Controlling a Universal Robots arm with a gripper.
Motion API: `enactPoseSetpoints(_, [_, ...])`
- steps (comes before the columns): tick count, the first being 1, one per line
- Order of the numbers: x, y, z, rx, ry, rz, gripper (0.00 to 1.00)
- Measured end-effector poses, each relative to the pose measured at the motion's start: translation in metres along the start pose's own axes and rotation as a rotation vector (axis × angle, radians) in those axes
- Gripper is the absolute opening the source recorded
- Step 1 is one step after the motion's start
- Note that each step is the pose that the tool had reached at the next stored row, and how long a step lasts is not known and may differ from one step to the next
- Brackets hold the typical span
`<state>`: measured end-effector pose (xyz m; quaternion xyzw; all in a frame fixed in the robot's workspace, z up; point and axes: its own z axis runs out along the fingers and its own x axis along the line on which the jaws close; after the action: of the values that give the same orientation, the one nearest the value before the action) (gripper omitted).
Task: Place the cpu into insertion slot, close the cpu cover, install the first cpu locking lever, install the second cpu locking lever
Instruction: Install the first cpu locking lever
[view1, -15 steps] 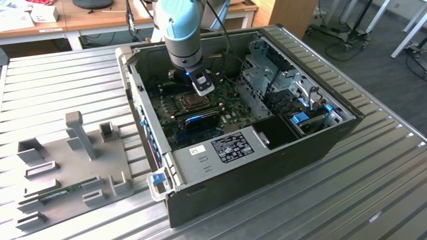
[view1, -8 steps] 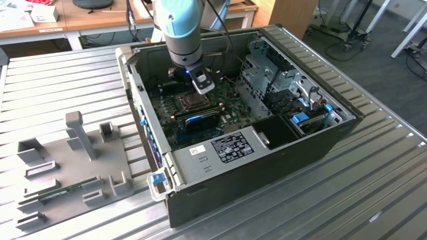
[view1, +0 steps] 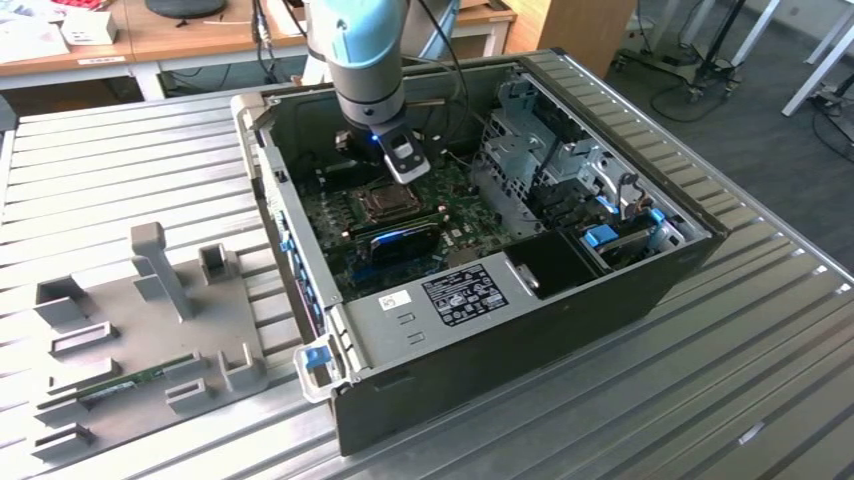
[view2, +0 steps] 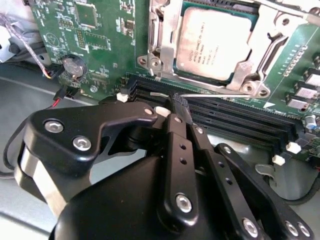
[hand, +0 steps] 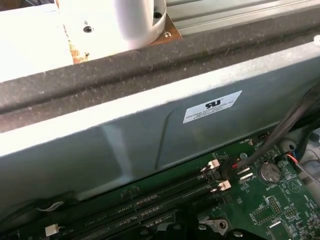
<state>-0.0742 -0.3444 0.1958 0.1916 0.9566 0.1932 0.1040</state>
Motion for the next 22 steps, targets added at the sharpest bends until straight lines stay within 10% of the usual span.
enactPoseSetpoints(22, [-0.0057, -0.0020, -0.0001, -0.0113, 0.0031, 0.004, 0.10])
